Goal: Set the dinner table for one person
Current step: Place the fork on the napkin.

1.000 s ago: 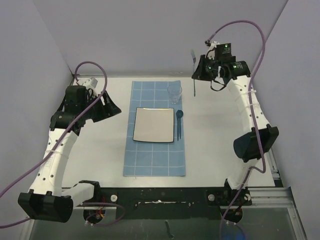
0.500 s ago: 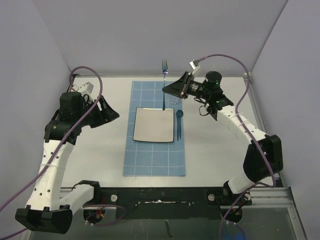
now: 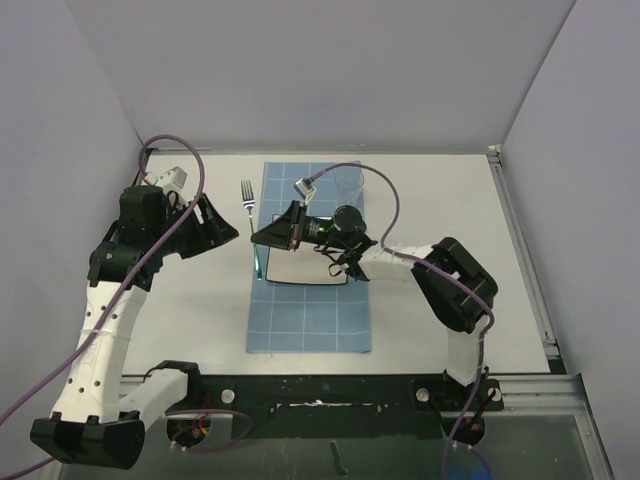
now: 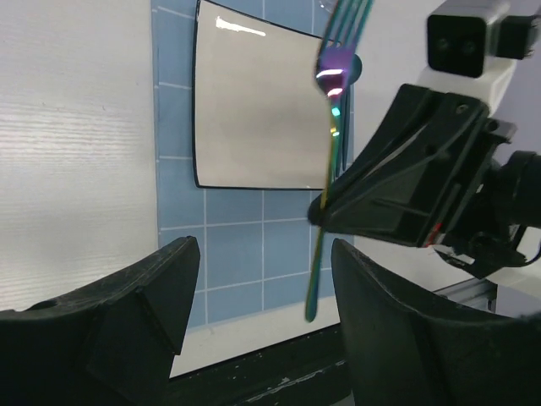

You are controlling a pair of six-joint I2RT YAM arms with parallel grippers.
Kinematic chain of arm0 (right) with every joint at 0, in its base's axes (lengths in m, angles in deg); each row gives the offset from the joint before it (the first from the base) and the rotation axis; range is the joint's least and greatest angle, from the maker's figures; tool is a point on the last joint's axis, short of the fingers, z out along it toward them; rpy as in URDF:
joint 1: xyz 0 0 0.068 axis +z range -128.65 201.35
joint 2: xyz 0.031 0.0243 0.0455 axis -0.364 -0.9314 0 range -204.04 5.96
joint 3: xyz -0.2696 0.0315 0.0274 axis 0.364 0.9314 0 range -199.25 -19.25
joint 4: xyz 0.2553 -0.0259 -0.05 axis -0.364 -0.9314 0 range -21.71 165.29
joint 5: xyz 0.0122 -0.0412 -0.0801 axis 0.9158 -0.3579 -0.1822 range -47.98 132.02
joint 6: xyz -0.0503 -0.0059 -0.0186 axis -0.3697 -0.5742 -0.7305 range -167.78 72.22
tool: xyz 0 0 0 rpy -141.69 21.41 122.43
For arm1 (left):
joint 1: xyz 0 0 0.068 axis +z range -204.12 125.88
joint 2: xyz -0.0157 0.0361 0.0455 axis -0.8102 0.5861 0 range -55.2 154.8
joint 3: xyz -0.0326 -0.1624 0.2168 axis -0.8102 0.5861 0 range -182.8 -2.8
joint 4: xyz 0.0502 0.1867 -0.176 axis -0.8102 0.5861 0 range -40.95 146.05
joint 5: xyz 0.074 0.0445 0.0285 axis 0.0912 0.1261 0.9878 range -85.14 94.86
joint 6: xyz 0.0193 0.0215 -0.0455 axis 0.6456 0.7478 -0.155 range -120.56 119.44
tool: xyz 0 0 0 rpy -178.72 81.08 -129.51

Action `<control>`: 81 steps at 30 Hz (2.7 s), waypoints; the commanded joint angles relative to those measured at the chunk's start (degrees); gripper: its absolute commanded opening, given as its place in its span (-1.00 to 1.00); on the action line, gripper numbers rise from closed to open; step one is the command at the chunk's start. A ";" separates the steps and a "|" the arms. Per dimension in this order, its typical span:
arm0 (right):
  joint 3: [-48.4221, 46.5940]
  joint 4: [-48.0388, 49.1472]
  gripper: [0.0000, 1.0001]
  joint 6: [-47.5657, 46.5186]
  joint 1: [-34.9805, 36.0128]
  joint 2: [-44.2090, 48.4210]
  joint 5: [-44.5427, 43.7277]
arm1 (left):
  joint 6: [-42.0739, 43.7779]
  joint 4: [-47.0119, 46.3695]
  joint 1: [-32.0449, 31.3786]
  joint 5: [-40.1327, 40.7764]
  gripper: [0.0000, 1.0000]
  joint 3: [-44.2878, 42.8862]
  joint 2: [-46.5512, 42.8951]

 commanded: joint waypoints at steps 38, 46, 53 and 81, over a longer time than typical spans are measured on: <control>-35.78 -75.63 -1.00 -50.45 14.34 -11.72 -48.93 | -0.04 -2.28 0.59 0.22 0.25 1.43 2.35; -28.74 -64.71 -1.00 -32.42 11.00 -7.77 -41.94 | -0.72 -3.23 0.59 -0.84 0.25 3.33 1.26; -39.76 -69.53 -1.00 -28.61 14.77 -12.88 -60.39 | -1.62 -3.14 0.63 -1.45 0.24 3.95 -0.20; -38.96 -71.47 -1.00 -29.03 13.62 -19.37 -66.33 | -0.54 -0.87 0.94 -0.39 0.25 3.17 -1.19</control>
